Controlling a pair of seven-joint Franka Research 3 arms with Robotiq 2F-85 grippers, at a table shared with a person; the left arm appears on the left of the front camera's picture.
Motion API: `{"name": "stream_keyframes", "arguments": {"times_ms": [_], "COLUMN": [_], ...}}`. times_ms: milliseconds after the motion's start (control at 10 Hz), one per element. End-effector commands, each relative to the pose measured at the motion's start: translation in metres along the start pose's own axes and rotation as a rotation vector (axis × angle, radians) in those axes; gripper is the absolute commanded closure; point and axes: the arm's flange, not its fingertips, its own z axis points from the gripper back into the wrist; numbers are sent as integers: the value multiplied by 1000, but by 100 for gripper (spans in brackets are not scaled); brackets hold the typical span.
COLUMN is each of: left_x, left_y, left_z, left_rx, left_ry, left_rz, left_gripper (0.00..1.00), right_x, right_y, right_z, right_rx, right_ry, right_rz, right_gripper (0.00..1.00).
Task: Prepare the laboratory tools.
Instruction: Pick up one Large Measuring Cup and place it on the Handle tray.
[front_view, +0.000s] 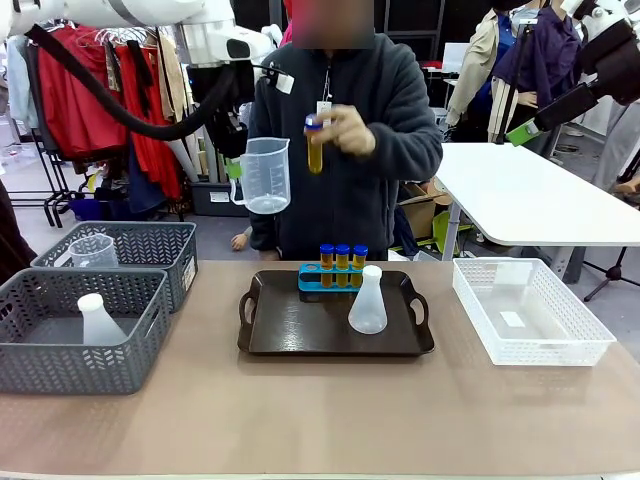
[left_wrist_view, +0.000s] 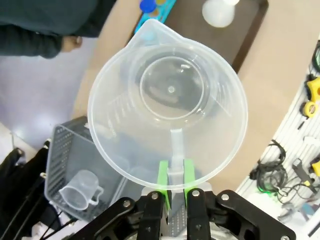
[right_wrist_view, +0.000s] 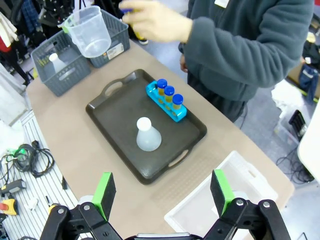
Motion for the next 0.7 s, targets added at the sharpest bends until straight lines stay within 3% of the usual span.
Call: {"name": "stream_keyframes", "arguments": {"times_ms": [0, 600], "left_x": [-24, -85], "left_y": [0, 4], "left_z": [19, 41], "left_rx": [-14, 14], "left_ry": [-17, -30], "left_rz": [7, 115], "left_gripper": [100, 100], "right_x": [2, 2], "right_y": [0, 0], "right_z": [0, 0], "right_rx": [20, 20], "right_ry": [-26, -26], "right_rz": [2, 2], "right_gripper": [0, 0]}}
